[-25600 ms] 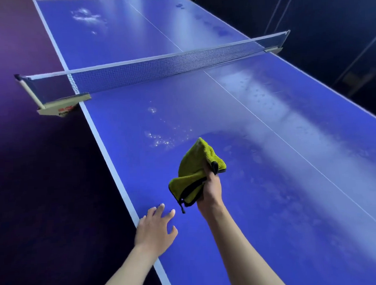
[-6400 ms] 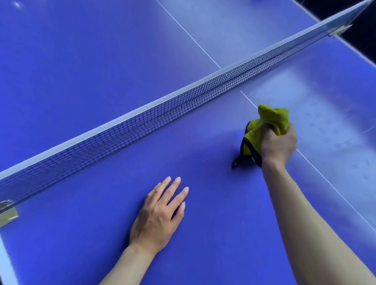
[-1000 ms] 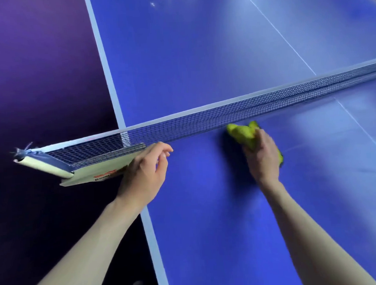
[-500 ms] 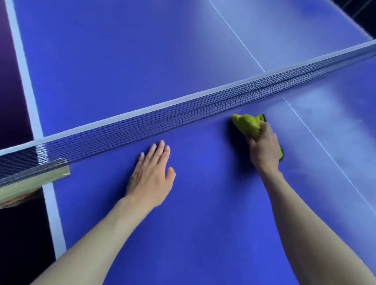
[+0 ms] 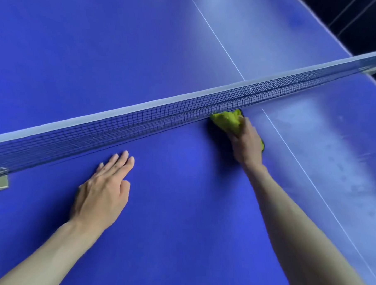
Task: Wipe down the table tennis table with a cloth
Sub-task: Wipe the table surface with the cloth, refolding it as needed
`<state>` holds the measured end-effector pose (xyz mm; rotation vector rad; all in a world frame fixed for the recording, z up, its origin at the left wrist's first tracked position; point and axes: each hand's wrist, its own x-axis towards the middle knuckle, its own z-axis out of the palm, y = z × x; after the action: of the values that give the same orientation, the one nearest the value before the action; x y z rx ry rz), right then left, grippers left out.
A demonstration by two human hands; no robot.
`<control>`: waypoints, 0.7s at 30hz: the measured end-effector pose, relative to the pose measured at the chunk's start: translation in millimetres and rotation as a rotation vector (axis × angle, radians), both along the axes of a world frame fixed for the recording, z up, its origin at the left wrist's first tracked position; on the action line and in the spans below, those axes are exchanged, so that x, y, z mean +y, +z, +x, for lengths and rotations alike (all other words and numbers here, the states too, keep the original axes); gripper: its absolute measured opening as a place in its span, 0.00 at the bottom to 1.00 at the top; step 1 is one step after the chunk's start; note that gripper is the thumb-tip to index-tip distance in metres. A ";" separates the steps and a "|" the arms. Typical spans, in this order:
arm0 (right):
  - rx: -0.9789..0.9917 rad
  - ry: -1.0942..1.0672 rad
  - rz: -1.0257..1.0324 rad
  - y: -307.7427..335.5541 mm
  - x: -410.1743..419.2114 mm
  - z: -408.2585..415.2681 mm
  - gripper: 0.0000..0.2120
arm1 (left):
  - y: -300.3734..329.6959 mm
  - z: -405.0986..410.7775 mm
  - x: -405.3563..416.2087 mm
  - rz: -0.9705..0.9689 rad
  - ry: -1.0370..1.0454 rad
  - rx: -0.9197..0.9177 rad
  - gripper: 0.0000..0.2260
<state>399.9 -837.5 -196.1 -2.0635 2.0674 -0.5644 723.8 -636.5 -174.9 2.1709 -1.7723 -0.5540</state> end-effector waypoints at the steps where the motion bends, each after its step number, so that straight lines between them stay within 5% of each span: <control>1: -0.022 -0.152 0.018 -0.8 -10.9 -26.7 0.20 | -1.4 -2.2 -1.2 -0.008 0.004 0.004 0.26; 6: -0.130 -0.619 0.031 1.9 -15.9 -13.1 0.19 | -10.9 -3.9 -1.6 -0.039 -0.012 -0.039 0.25; 8: -0.119 -0.467 -0.036 0.8 3.9 36.3 0.19 | -6.0 -6.4 -2.2 -0.012 0.010 -0.027 0.24; 10: -0.053 -0.079 -0.057 -4.6 35.8 71.8 0.22 | 3.1 -15.7 -2.2 0.020 0.067 -0.008 0.23; 13: 0.023 0.239 -0.108 -2.6 52.8 42.7 0.23 | 7.0 -25.1 -4.2 0.028 0.120 0.006 0.23; 18: -0.038 -0.476 0.003 2.2 59.4 -88.0 0.18 | -12.3 -18.7 -6.7 -0.062 0.091 0.007 0.21; 21: -0.117 -0.701 0.011 4.8 65.7 -69.2 0.18 | -15.2 -19.7 -4.3 -0.100 0.074 0.015 0.21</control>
<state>330.8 -771.9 -191.2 -1.2108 2.6768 -0.7329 704.1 -640.8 -190.2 2.1483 -1.6679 -0.4536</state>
